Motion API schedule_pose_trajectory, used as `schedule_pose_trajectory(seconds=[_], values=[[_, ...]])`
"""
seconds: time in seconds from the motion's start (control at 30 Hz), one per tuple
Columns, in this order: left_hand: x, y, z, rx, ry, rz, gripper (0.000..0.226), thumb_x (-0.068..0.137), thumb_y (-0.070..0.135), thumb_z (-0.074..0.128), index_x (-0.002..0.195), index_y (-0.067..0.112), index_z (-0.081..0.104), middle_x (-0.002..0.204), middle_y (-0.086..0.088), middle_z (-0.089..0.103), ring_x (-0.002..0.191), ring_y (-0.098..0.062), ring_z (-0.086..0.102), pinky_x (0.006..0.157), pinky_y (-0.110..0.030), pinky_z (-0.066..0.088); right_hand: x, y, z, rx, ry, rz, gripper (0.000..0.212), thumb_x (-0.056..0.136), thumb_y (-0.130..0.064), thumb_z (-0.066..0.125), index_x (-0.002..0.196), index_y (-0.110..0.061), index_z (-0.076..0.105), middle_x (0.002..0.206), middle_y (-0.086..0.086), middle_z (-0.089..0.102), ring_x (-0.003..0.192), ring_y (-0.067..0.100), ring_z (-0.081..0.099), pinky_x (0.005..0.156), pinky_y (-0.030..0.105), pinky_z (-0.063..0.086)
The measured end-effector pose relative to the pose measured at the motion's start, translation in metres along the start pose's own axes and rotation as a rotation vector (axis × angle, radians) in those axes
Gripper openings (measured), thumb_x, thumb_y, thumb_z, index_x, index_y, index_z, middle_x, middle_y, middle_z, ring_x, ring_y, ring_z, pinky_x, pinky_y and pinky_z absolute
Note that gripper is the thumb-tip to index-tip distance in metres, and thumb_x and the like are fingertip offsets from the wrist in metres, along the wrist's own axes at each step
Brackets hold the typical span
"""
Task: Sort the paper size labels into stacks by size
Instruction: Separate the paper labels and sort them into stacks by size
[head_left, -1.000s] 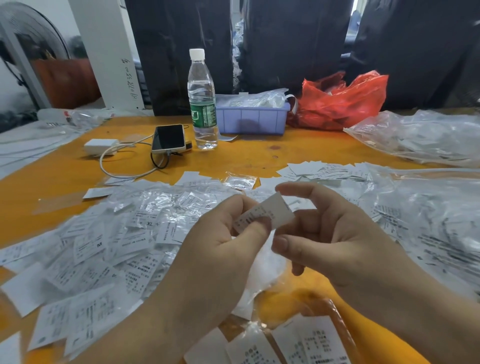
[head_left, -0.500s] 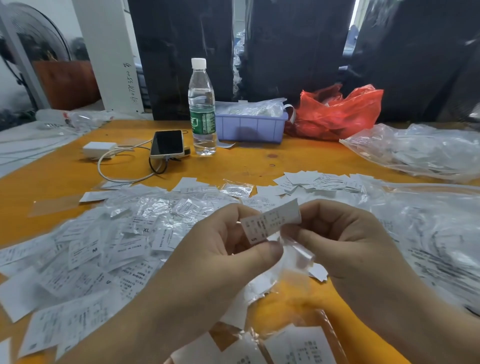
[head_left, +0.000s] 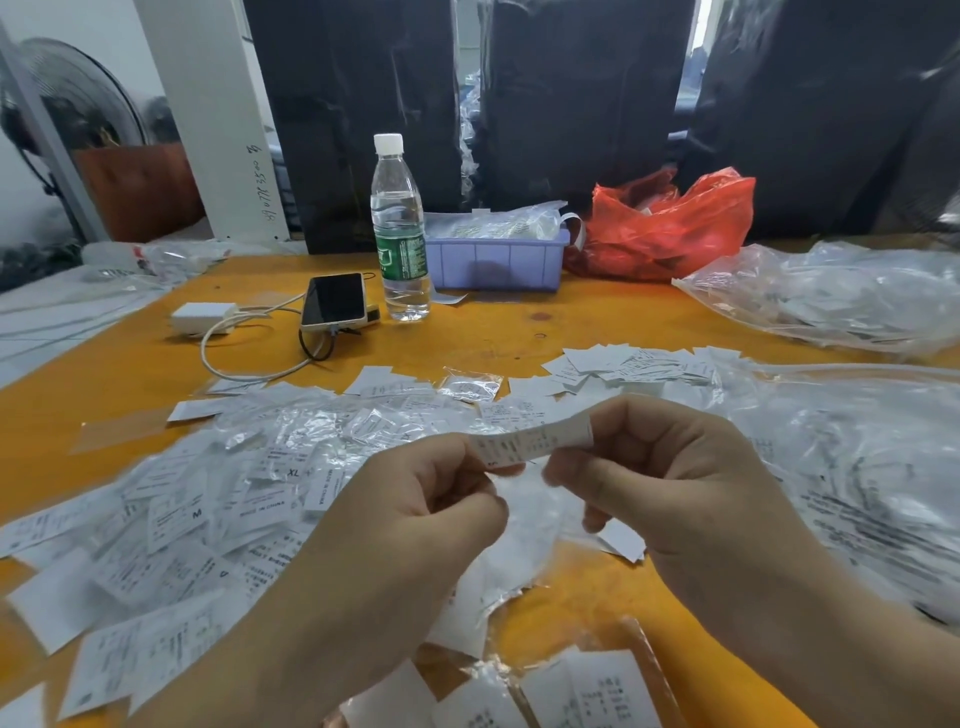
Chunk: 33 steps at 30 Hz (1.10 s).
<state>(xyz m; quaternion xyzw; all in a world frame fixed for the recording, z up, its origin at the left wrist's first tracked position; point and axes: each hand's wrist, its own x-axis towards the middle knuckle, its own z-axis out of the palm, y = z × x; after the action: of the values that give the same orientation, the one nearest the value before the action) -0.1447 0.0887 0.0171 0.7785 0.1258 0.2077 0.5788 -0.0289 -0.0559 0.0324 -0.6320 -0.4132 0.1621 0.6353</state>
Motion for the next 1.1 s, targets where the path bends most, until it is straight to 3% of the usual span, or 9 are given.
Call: schedule_pose_trajectory(seconds=[0.1,0.17,0.23,0.33,0.57,0.67,0.87,1.0,1.1], values=[[-0.001,0.002,0.002,0.002,-0.018,-0.024,0.042,0.059,0.056,0.062,0.094,0.034,0.073,0.086,-0.020,0.063,0.066,-0.021,0.049,0.065,-0.042,0.041,-0.001,0.000,0.002,0.001,0.005,-0.022,0.018,0.082,-0.004,0.074,0.077,-0.022,0.075,0.069,0.008,0.070,0.054,0.013,0.056,0.055,0.022,0.050],[-0.002,0.004,0.005,-0.013,-0.074,-0.019,0.045,0.064,0.061,0.068,0.096,0.031,0.074,0.098,-0.017,0.068,0.081,-0.029,0.062,0.077,-0.045,0.050,-0.002,-0.001,0.004,0.012,0.010,-0.027,0.009,0.078,-0.011,0.074,0.076,-0.019,0.074,0.066,0.008,0.068,0.053,0.015,0.056,0.055,0.022,0.049],[-0.001,0.005,0.009,-0.052,-0.076,0.003,0.034,0.070,0.055,0.077,0.090,0.026,0.076,0.089,-0.006,0.073,0.085,-0.017,0.067,0.081,-0.027,0.052,-0.003,-0.002,0.007,0.009,0.001,-0.032,0.009,0.078,-0.009,0.073,0.076,-0.017,0.073,0.065,0.007,0.069,0.053,0.016,0.058,0.055,0.024,0.050],[0.000,0.006,0.011,-0.095,-0.018,-0.031,0.026,0.067,0.048,0.074,0.076,0.023,0.074,0.060,0.013,0.064,0.058,0.002,0.057,0.058,-0.006,0.042,-0.002,-0.002,0.007,0.016,0.021,-0.032,0.018,0.085,-0.002,0.070,0.076,-0.017,0.074,0.067,0.007,0.070,0.053,0.013,0.058,0.056,0.024,0.052],[0.001,0.005,0.003,-0.078,0.049,-0.053,0.024,0.068,0.053,0.079,0.080,0.032,0.077,0.062,0.012,0.064,0.057,-0.002,0.054,0.058,-0.011,0.045,0.004,-0.008,-0.001,0.112,0.130,-0.002,0.007,0.077,-0.028,0.077,0.079,-0.022,0.074,0.070,0.000,0.072,0.054,0.010,0.057,0.055,0.023,0.052],[0.002,0.004,0.000,-0.065,0.081,-0.041,0.021,0.068,0.048,0.070,0.080,0.032,0.077,0.062,0.011,0.064,0.058,-0.001,0.055,0.060,-0.013,0.047,0.001,-0.010,-0.002,0.155,0.119,0.014,0.008,0.072,-0.022,0.065,0.069,-0.019,0.072,0.062,0.004,0.068,0.052,0.013,0.057,0.052,0.023,0.050],[-0.002,0.006,-0.001,-0.055,0.101,-0.041,0.024,0.071,0.050,0.067,0.080,0.029,0.074,0.080,0.006,0.074,0.061,-0.001,0.055,0.069,-0.029,0.048,-0.003,-0.017,0.003,0.188,0.126,-0.012,0.004,0.068,-0.014,0.068,0.065,-0.016,0.067,0.056,0.008,0.066,0.045,0.016,0.054,0.048,0.021,0.047],[-0.003,0.008,-0.002,-0.052,0.106,-0.016,0.025,0.073,0.050,0.065,0.080,0.028,0.073,0.078,0.004,0.072,0.062,-0.002,0.054,0.066,-0.026,0.050,0.000,-0.016,0.007,0.287,0.162,0.037,0.032,0.076,0.015,0.068,0.093,-0.011,0.061,0.064,0.011,0.067,0.045,0.022,0.057,0.045,0.026,0.050],[-0.003,0.008,-0.003,-0.045,0.107,-0.003,0.026,0.073,0.050,0.064,0.082,0.028,0.072,0.074,0.005,0.071,0.060,-0.001,0.054,0.062,-0.021,0.051,0.000,-0.016,0.006,0.338,0.138,0.080,0.046,0.069,0.016,0.072,0.105,-0.013,0.063,0.071,0.013,0.066,0.045,0.024,0.059,0.045,0.029,0.053]])
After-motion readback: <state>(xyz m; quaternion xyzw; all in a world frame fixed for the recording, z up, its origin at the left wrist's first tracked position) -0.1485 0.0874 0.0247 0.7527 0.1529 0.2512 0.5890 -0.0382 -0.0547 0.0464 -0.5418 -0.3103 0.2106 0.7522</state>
